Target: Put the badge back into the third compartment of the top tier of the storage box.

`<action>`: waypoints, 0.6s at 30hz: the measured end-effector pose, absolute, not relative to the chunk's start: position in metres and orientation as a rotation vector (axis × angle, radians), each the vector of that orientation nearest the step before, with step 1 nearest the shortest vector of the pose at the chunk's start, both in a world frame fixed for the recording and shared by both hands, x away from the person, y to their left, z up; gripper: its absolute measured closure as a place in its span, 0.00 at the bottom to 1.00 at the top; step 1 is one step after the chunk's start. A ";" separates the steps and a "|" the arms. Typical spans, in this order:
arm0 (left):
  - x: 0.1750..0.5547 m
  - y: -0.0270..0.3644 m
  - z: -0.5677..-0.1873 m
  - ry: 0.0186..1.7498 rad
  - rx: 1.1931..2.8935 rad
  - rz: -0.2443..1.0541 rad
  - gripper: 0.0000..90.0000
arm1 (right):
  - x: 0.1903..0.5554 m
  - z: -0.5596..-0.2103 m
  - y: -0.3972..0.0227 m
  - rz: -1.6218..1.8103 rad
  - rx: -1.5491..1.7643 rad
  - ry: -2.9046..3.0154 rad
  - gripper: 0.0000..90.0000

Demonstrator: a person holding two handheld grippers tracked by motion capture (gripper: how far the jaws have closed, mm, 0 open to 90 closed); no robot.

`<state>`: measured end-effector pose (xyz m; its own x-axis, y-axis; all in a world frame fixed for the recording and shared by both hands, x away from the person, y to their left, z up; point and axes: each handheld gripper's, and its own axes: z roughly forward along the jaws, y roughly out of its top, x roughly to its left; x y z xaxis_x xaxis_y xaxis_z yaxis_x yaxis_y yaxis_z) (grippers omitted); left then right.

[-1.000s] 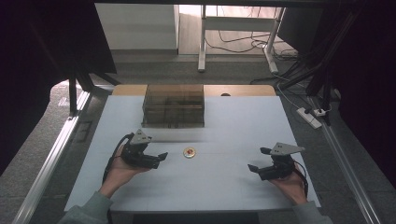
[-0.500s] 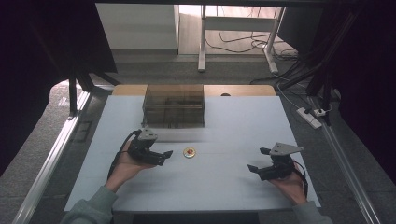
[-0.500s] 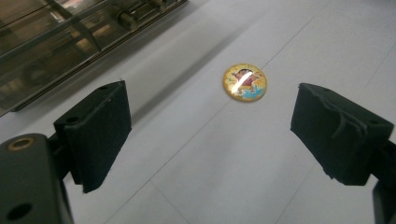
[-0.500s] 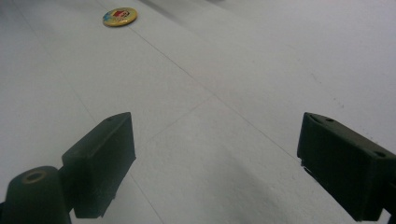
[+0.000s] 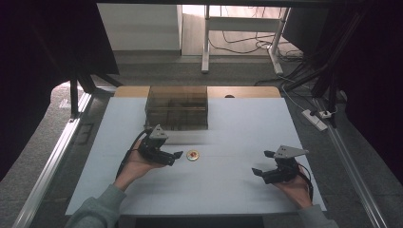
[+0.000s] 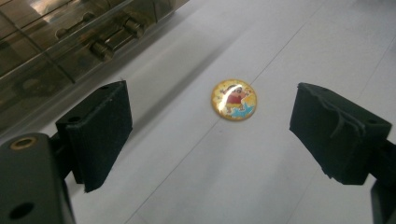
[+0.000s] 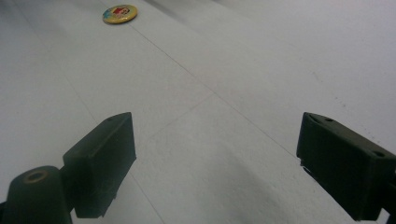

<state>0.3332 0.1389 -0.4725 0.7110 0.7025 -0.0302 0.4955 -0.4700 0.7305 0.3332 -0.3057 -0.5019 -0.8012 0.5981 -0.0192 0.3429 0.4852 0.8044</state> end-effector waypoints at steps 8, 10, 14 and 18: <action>0.341 0.130 -0.472 0.889 2.185 0.339 0.15 | 0.333 -0.503 -0.305 1.217 0.796 2.440 0.13; 0.343 0.128 -0.471 0.881 2.187 0.333 0.15 | 0.334 -0.503 -0.305 1.206 0.793 2.443 0.13; 0.347 0.123 -0.469 0.864 2.195 0.323 0.16 | 0.334 -0.503 -0.305 1.227 0.801 2.444 0.13; 0.351 0.116 -0.471 0.848 2.214 0.314 0.16 | 0.334 -0.503 -0.306 1.222 0.804 2.444 0.13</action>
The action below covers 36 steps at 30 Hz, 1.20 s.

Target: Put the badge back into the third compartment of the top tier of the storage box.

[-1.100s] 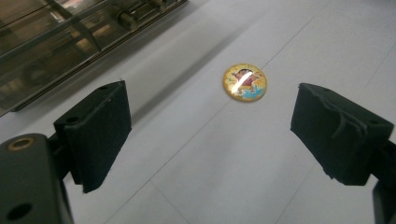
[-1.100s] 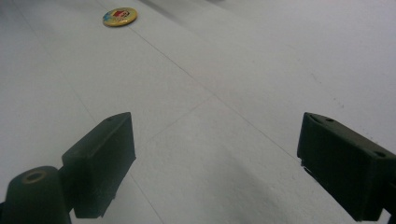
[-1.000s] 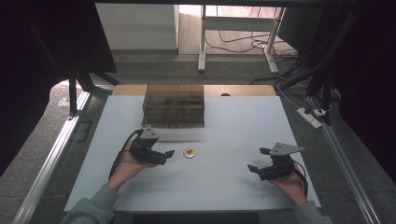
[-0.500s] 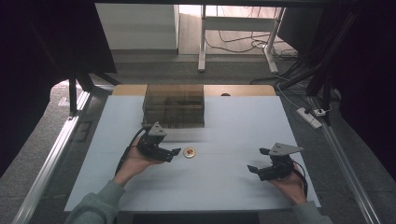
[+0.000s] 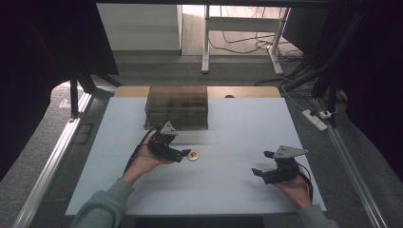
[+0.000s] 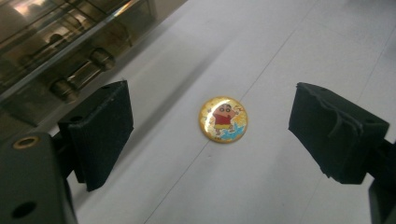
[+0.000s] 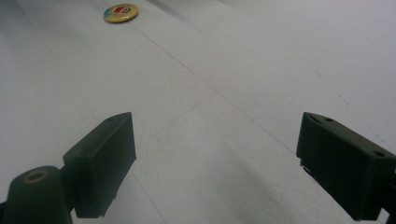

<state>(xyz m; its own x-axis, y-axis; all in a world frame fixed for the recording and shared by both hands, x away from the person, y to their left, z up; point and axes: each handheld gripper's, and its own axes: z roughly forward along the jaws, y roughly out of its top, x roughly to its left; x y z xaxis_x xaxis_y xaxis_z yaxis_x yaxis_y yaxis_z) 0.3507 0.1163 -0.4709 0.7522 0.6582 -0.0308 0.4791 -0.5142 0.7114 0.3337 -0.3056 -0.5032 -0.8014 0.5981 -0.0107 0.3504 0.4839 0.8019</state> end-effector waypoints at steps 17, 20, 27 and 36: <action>0.361 0.093 -0.479 0.801 2.288 0.276 0.16 | 0.334 -0.505 -0.305 1.204 0.805 2.455 0.13; 0.362 0.089 -0.481 0.800 2.300 0.277 0.16 | 0.334 -0.506 -0.305 1.204 0.803 2.459 0.13; 0.365 0.082 -0.486 0.786 2.330 0.259 0.16 | 0.334 -0.506 -0.305 1.199 0.801 2.460 0.13; 0.370 0.076 -0.493 0.787 2.361 0.244 0.16 | 0.334 -0.507 -0.304 1.189 0.803 2.462 0.13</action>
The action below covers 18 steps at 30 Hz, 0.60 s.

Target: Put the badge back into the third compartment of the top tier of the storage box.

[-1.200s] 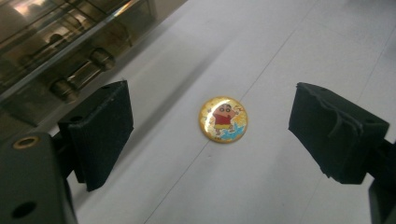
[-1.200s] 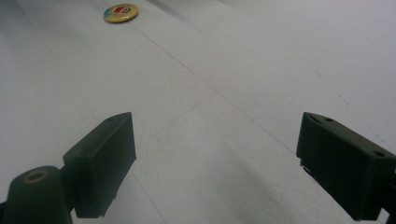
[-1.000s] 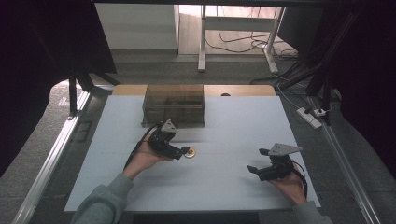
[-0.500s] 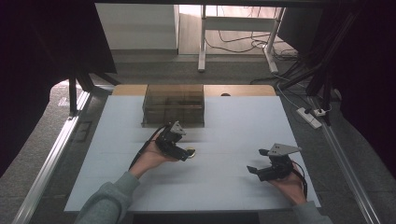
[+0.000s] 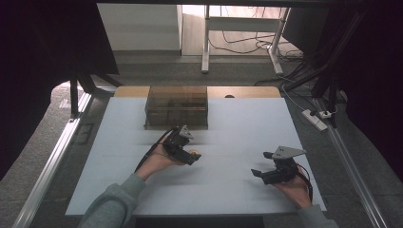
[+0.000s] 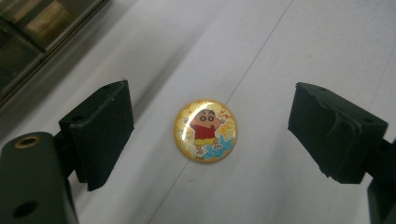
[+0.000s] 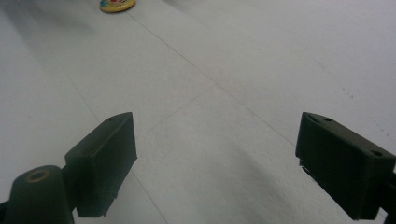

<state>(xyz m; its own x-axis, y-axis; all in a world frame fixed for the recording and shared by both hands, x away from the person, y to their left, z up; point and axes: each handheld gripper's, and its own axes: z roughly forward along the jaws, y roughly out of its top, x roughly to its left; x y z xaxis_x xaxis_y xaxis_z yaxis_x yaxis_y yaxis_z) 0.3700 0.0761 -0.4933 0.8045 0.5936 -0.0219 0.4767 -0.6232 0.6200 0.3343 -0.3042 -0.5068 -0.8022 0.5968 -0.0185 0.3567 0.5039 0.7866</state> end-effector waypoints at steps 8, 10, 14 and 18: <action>0.373 0.072 -0.500 0.784 2.390 0.233 0.16 | 0.335 -0.507 -0.304 1.186 0.803 2.465 0.13; 0.374 0.070 -0.502 0.781 2.402 0.229 0.16 | 0.335 -0.507 -0.304 1.186 0.803 2.465 0.13; 0.376 0.068 -0.505 0.783 2.414 0.232 0.16 | 0.335 -0.508 -0.304 1.189 0.802 2.468 0.13; 0.378 0.067 -0.508 0.788 2.425 0.230 0.16 | 0.335 -0.508 -0.304 1.190 0.803 2.470 0.13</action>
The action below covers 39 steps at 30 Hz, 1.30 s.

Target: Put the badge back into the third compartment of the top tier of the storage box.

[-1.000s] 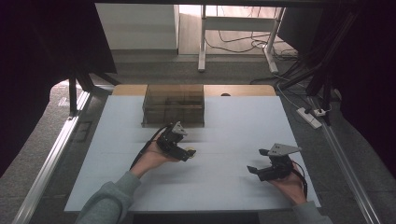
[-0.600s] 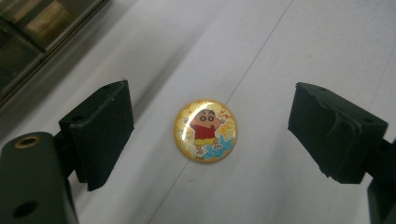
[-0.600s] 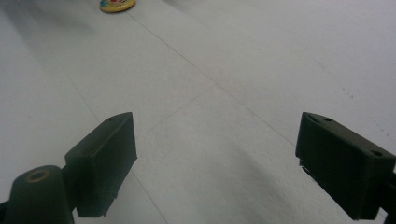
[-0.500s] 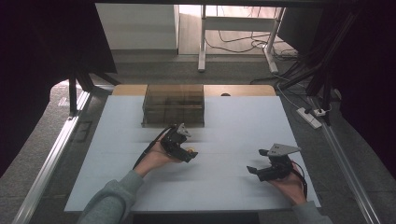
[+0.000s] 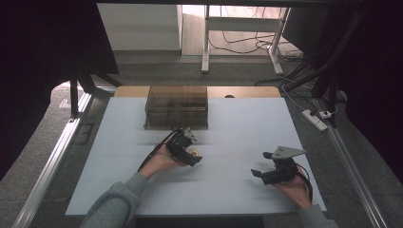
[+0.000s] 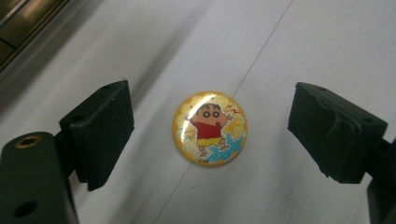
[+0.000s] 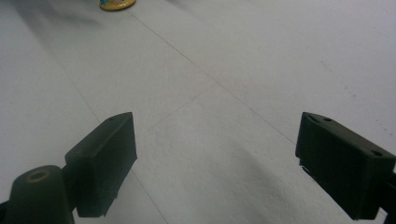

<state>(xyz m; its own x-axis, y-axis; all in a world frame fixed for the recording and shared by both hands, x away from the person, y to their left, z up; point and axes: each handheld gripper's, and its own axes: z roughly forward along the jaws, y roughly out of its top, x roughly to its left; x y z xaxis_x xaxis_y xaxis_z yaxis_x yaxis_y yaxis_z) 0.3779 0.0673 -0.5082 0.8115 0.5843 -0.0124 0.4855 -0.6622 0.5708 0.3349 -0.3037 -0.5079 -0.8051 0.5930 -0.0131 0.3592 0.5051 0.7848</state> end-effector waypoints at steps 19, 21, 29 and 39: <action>0.382 0.063 -0.520 0.756 2.507 0.228 0.25 | 0.335 -0.508 -0.304 1.185 0.801 2.474 0.14; 0.382 0.063 -0.521 0.754 2.515 0.221 0.27 | 0.335 -0.508 -0.304 1.184 0.801 2.474 0.14; 0.383 0.065 -0.521 0.752 2.500 0.167 0.40 | 0.335 -0.509 -0.303 1.185 0.803 2.476 0.14; 0.382 0.065 -0.520 0.770 2.495 0.183 0.52 | 0.335 -0.509 -0.303 1.181 0.800 2.475 0.14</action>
<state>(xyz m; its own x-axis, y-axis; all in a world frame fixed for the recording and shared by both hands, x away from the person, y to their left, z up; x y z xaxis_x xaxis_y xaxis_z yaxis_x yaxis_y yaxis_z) 0.3819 0.0651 -0.5198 0.8295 0.5580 -0.0228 0.4880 -0.7044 0.5155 0.3349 -0.3032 -0.5087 -0.8060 0.5916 -0.0165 0.3593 0.5112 0.7808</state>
